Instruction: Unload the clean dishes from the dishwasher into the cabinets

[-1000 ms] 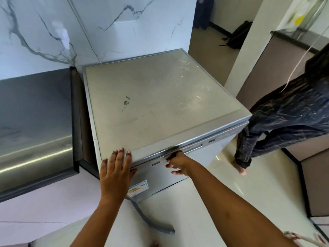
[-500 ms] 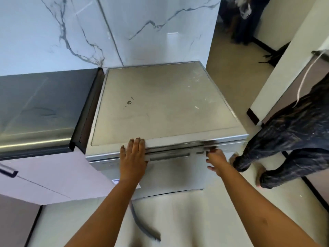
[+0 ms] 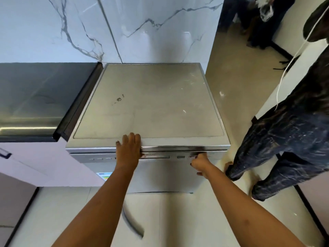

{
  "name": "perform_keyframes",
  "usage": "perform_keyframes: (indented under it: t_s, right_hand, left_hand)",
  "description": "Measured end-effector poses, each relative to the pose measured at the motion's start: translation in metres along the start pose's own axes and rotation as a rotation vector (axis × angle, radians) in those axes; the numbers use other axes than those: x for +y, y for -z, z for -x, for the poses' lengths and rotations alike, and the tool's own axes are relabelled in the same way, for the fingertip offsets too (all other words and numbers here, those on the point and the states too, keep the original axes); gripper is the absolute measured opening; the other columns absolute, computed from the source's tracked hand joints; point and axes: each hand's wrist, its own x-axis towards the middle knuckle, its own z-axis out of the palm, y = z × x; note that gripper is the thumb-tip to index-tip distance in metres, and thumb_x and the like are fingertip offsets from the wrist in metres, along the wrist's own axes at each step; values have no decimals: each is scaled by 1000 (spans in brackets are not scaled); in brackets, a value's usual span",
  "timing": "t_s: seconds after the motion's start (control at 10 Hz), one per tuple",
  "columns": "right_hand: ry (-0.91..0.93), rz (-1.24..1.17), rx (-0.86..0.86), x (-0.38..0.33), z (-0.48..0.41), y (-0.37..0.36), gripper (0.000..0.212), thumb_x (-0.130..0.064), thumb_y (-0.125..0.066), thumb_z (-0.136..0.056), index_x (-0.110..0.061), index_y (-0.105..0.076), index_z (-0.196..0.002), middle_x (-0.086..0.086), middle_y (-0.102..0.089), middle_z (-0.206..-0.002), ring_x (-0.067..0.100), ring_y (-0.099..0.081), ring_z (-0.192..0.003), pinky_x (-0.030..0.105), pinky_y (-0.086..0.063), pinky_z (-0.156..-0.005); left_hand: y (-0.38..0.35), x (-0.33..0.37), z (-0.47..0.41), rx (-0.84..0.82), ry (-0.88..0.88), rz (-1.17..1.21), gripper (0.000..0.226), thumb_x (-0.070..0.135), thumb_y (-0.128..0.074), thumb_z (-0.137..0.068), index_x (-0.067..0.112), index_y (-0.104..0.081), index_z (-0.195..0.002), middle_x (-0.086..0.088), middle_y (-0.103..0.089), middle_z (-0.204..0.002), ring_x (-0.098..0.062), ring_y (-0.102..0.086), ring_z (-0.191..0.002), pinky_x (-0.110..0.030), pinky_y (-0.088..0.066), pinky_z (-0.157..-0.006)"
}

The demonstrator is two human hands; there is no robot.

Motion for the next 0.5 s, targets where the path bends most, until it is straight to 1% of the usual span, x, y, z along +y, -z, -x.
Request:
perform_keyframes:
  t_s: [0.1,0.2,0.3,0.4,0.5]
  right_hand:
    - [11,337,-140,-9,16,10,32,-13,-53,-92,-10,-46,-123,13,-55,-122,24,-58,-106,36,-47,-83]
    - [105,547,-259,-30,39,0,37,-18,-53,-93,-9,-49,-128,7,-59,-125,18,-57,-95,34,-46,-82]
    - [225,676,-350,-65,66,-20,30,-19,-50,-94,-10,-59,-121,7,-64,-114,15,-57,-78,29,-42,-72]
    - [386,759,-356,-111,93,-35,30,-17,-51,-94,-4,-60,-119,12,-58,-101,22,-63,-79,28,-43,-65]
    - [645,841,-104,-158,116,-42,55,-26,-55,-94,-3,-38,-140,16,-44,-141,31,-43,-130,34,-38,-103]
  left_hand:
    - [12,-15,2,16,-34,4,58,37,-62,-83,14,-35,-130,-4,-43,-125,-22,-45,-115,-34,-45,-88]
    - [15,-37,24,-51,4,-43,83,47,-62,-82,19,-17,-146,-6,-26,-148,-26,-26,-137,-44,-28,-110]
    - [21,-67,52,-88,59,-117,92,57,-49,-87,21,8,-150,-5,3,-159,-26,2,-147,-50,-9,-116]
    - [43,-107,65,14,73,-161,84,61,-39,-90,25,9,-150,-5,7,-159,-26,5,-146,-51,-5,-115]
    - [80,-141,66,144,181,-170,79,62,-34,-90,28,5,-150,-5,5,-159,-26,3,-147,-54,-5,-115]
